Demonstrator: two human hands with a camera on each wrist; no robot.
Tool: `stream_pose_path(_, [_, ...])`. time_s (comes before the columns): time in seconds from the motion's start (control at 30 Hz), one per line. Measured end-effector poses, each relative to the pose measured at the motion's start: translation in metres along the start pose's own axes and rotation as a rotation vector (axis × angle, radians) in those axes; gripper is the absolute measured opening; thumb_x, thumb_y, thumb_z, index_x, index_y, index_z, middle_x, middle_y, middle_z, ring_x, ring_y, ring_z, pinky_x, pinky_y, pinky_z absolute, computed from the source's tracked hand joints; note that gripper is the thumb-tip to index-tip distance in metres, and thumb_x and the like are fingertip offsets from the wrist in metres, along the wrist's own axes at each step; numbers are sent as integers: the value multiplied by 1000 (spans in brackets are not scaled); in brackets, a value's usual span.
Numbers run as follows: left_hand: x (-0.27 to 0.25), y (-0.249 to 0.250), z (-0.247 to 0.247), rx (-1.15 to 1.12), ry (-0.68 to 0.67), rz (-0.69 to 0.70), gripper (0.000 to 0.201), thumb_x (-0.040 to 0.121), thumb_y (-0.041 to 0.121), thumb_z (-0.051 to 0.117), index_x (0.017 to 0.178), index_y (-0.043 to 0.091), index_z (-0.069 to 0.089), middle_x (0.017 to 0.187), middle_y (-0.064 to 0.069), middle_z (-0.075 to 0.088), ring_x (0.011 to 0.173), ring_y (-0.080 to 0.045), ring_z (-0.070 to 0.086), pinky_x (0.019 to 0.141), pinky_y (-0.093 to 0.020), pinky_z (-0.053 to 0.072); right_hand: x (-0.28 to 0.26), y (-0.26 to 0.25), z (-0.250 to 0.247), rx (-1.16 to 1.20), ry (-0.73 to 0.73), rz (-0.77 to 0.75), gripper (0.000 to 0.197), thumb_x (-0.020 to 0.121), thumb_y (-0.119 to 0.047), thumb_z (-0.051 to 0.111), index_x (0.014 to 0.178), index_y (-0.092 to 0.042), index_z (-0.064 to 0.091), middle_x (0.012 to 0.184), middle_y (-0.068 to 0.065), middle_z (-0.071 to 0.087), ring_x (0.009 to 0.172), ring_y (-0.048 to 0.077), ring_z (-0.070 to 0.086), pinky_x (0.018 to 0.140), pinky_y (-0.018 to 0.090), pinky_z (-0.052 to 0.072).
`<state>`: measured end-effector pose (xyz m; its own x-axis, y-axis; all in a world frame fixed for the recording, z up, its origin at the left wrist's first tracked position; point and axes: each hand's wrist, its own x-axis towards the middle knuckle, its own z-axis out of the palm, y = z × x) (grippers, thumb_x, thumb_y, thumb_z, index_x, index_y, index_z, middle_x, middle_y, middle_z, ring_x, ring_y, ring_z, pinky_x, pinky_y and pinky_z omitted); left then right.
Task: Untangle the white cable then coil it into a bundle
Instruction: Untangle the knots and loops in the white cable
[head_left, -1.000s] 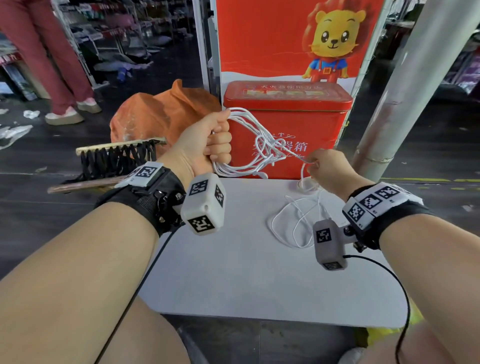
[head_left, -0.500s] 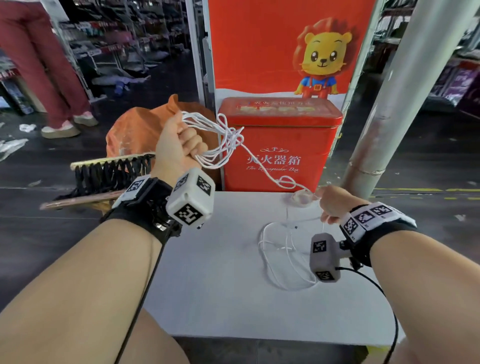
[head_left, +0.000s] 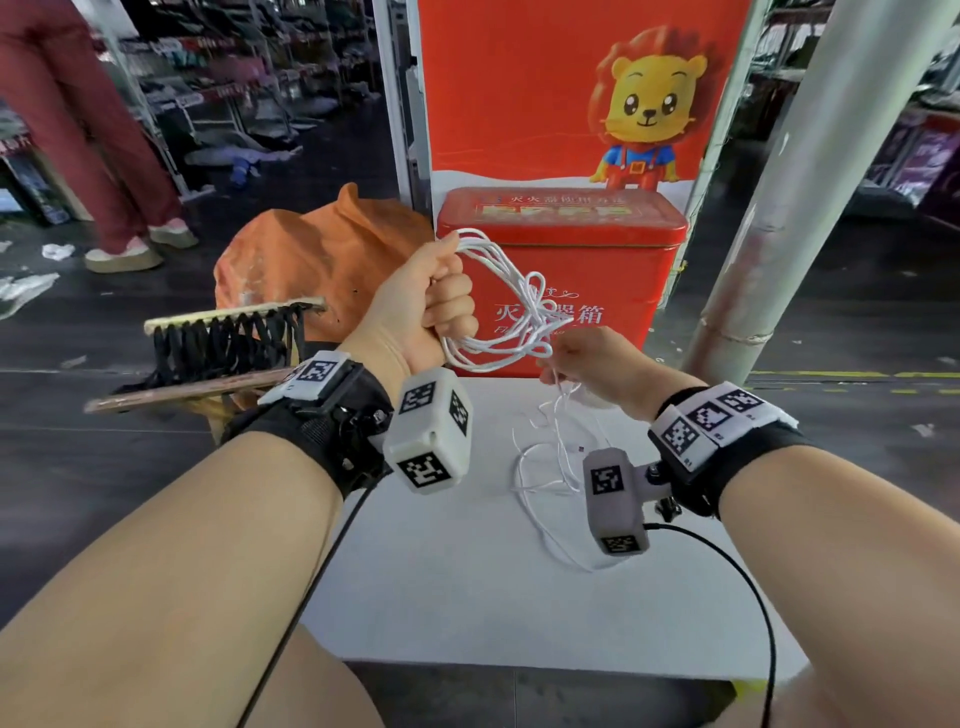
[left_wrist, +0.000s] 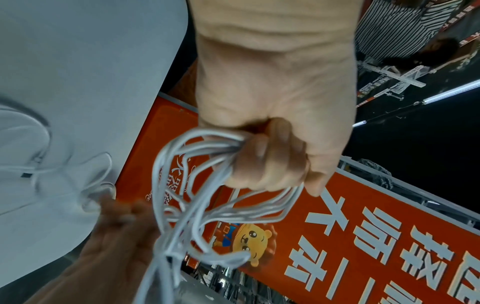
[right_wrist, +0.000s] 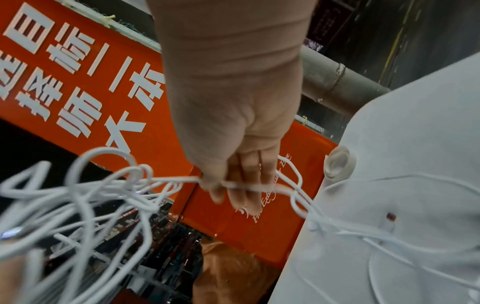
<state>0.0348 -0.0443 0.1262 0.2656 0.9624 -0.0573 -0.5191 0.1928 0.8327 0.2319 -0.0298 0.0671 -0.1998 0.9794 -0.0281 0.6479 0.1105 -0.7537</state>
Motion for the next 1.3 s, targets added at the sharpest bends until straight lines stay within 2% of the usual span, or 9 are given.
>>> stream_pose_path(0.1, [-4, 6, -2, 30, -62, -63, 41, 98, 34, 41, 61, 21, 28, 37, 10, 22, 27, -4, 19, 31, -16, 17, 0, 2, -5, 82, 212, 30, 32, 100, -22, 40, 74, -12, 55, 62, 4, 60, 51, 10, 55, 50, 23, 40])
stream_pose_path(0.23, [-14, 6, 0, 182, -170, -187, 37, 86, 37, 49, 59, 21, 30, 36, 11, 22, 26, -2, 18, 33, -16, 12, 3, 3, -23, -84, 569, 105, 50, 100, -42, 35, 59, -13, 40, 56, 0, 43, 51, 12, 39, 49, 30, 27])
stream_pose_path(0.4, [-16, 5, 11, 116, -210, -109, 37, 89, 36, 48, 61, 21, 29, 36, 11, 24, 27, -1, 19, 31, -15, 14, 2, 2, -16, -325, 267, 230, 48, 100, -30, 38, 64, 0, 50, 61, 5, 47, 53, 20, 41, 50, 28, 31])
stream_pose_path(0.5, [-9, 9, 8, -8, -103, 30, 40, 98, 34, 40, 63, 21, 27, 37, 10, 23, 28, -3, 19, 32, -16, 15, 1, 5, -6, -176, 93, 164, 53, 99, -39, 35, 61, -7, 53, 50, 3, 47, 43, 17, 43, 47, 24, 35])
stream_pose_path(0.73, [1, 23, -17, -264, 139, 268, 45, 100, 34, 41, 59, 20, 34, 40, 10, 23, 31, -5, 19, 35, -17, 21, -6, 24, -16, -252, -29, 39, 36, 98, -28, 43, 70, -11, 58, 57, 0, 58, 39, 6, 46, 42, 15, 36])
stream_pose_path(0.87, [6, 27, -33, -343, 240, 351, 48, 101, 32, 40, 55, 19, 37, 42, 9, 23, 33, -6, 19, 37, -18, 21, -10, 40, -26, -386, -16, 53, 25, 98, -31, 44, 87, -12, 56, 68, -1, 56, 64, 20, 53, 60, 27, 38])
stream_pose_path(1.03, [10, 21, -32, -235, 298, 270, 42, 102, 30, 36, 62, 18, 35, 41, 9, 25, 32, -5, 22, 36, -18, 26, -15, 23, -33, -551, 67, -128, 21, 101, -34, 35, 115, -24, 48, 97, 0, 63, 84, 24, 59, 71, 34, 44])
stream_pose_path(1.13, [12, 13, -28, -174, 273, 182, 38, 100, 24, 35, 63, 18, 35, 41, 8, 27, 34, -5, 25, 39, -18, 28, -15, 6, -31, -813, -11, -193, 23, 99, -33, 37, 107, -32, 58, 106, -7, 61, 96, 20, 57, 74, 34, 46])
stream_pose_path(1.3, [14, 0, -17, -84, 233, 35, 33, 99, 16, 31, 66, 16, 32, 49, 4, 29, 39, -10, 30, 51, -24, 32, -16, -29, -24, -975, -76, -311, 22, 97, -26, 45, 105, -31, 65, 93, -6, 41, 92, 21, 53, 68, 32, 41])
